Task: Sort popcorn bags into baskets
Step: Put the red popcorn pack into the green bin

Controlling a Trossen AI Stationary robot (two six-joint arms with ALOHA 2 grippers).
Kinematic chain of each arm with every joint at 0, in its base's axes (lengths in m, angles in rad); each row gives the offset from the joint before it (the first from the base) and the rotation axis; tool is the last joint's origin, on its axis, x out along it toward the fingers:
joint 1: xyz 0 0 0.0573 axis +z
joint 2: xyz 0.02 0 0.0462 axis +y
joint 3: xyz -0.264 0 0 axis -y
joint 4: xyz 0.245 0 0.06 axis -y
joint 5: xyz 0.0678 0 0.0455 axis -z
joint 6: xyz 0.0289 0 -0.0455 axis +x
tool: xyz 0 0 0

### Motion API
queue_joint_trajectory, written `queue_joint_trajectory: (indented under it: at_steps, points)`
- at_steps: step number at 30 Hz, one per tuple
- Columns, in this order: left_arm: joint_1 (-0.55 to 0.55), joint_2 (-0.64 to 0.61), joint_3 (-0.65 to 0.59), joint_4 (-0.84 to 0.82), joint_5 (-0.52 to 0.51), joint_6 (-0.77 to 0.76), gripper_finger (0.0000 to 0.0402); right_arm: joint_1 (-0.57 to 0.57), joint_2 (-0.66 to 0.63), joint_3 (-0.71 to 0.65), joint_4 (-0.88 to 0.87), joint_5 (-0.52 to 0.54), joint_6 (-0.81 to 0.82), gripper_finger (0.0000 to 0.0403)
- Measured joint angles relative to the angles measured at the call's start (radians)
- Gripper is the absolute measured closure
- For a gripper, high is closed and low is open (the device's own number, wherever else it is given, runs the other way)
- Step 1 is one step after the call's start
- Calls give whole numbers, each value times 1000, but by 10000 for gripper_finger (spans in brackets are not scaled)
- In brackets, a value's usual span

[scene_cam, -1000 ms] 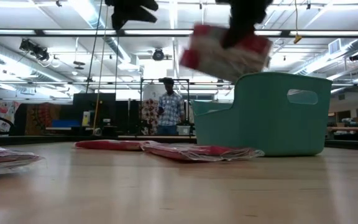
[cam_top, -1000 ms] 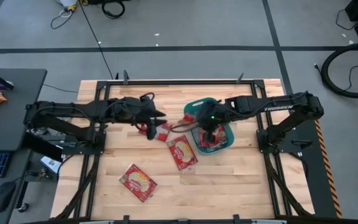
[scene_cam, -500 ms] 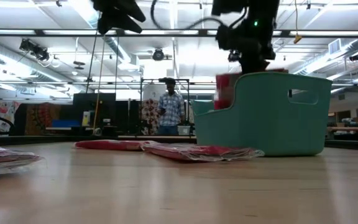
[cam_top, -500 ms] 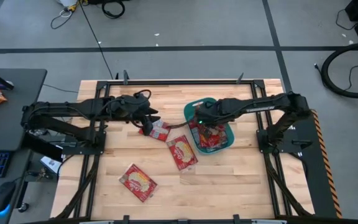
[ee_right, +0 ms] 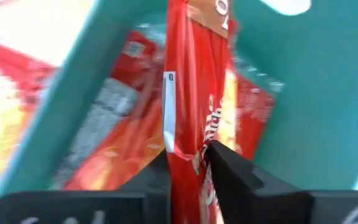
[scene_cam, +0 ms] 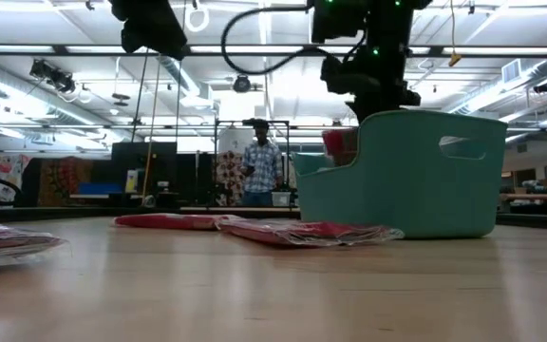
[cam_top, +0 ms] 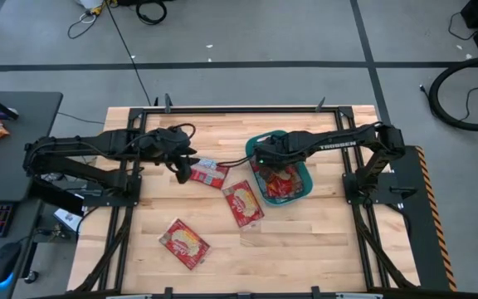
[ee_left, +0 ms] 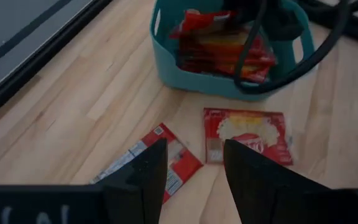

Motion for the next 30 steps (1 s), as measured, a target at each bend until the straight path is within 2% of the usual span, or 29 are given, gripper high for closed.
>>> queue_joint_trajectory:
  at_steps: [3, 7, 9, 13, 20, 30]
  points:
    - [0, 11, 0, -18, 0, 39, 239, -1, 1, 17, 3, -56, 0, 278]
    - [0, 16, -1, -32, 0, 44, 239, -8, 1, 42, 13, -182, -7, 243]
    - [0, 24, -16, -16, 0, 44, 239, -8, 1, 60, 1, -204, -22, 230]
    - [0, 29, -68, -18, 4, 43, 239, -8, 1, 125, -46, -167, -69, 215]
    - [0, 58, -147, -11, 91, 7, 239, -9, 1, 223, -88, -63, -186, 211]
    - [-11, 69, -178, 26, 113, -89, 240, -10, -2, 224, -108, -61, -308, 211]
